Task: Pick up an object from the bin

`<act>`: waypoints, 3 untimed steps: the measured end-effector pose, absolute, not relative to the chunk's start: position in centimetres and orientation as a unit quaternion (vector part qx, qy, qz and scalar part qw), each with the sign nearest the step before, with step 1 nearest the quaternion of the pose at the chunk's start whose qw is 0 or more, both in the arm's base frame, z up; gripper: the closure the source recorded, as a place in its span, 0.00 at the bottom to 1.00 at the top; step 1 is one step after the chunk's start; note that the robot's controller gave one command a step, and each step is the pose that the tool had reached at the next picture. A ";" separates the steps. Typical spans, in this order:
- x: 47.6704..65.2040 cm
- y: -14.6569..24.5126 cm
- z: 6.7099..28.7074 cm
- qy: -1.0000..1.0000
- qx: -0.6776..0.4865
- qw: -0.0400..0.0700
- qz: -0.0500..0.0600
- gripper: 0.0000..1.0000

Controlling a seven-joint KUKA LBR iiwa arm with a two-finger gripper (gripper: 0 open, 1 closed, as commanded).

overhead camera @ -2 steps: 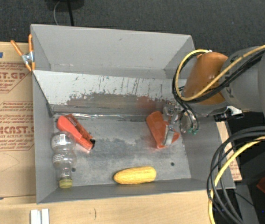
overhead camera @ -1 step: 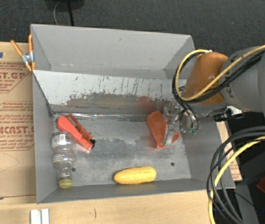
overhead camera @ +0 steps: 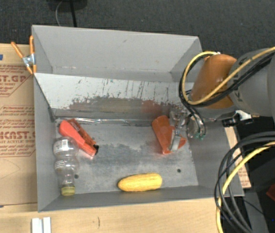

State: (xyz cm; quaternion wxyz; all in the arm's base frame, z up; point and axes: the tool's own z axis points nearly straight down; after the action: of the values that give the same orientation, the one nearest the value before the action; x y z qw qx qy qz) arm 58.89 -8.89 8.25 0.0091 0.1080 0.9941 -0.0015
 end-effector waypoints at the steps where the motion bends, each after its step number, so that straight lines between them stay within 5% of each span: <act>1: 57.7 -8.6 8.3 0.989 0.145 0.021 -0.002 1.00; 3: 55.4 -4.4 8.4 0.980 0.197 0.041 -0.004 1.00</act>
Offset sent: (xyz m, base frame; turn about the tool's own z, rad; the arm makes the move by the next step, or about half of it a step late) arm -0.0432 0.0332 -0.0108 0.0633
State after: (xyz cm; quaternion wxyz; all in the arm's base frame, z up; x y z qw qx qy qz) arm 55.44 -4.36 8.42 0.0412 0.1966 0.9796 -0.0036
